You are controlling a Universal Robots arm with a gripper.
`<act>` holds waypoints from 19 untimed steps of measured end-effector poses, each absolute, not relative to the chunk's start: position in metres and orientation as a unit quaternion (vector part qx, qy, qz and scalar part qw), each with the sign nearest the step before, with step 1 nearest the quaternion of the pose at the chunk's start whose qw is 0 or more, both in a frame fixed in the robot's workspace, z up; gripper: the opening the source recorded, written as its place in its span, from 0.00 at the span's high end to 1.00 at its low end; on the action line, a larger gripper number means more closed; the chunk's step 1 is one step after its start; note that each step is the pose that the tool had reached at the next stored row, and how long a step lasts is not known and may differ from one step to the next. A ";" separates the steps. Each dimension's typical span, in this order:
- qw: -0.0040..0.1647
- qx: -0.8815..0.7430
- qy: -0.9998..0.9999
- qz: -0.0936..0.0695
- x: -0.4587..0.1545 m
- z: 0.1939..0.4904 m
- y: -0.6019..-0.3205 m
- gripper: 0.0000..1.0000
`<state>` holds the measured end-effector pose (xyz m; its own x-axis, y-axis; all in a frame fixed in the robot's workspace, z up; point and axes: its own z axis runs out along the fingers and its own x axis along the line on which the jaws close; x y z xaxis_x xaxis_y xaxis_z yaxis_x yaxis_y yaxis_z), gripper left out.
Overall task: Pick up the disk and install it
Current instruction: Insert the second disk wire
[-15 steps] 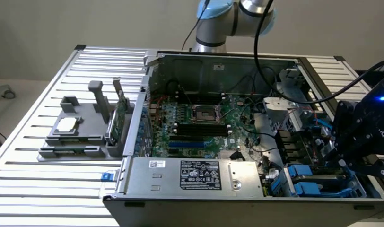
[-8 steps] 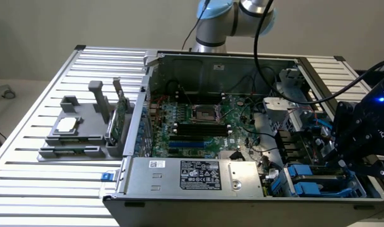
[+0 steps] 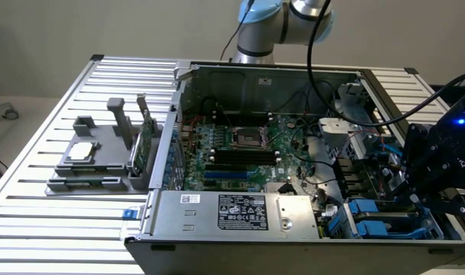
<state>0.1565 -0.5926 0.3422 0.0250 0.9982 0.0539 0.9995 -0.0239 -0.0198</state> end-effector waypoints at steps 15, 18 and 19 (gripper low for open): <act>0.024 -0.715 -0.698 -0.015 0.154 0.341 -0.593 0.84; 0.024 -0.715 -0.698 -0.015 0.154 0.341 -0.593 0.84; 0.024 -0.715 -0.698 -0.015 0.154 0.340 -0.593 0.84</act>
<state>0.1537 -0.5926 0.3404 0.0247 0.9982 0.0540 0.9996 -0.0240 -0.0133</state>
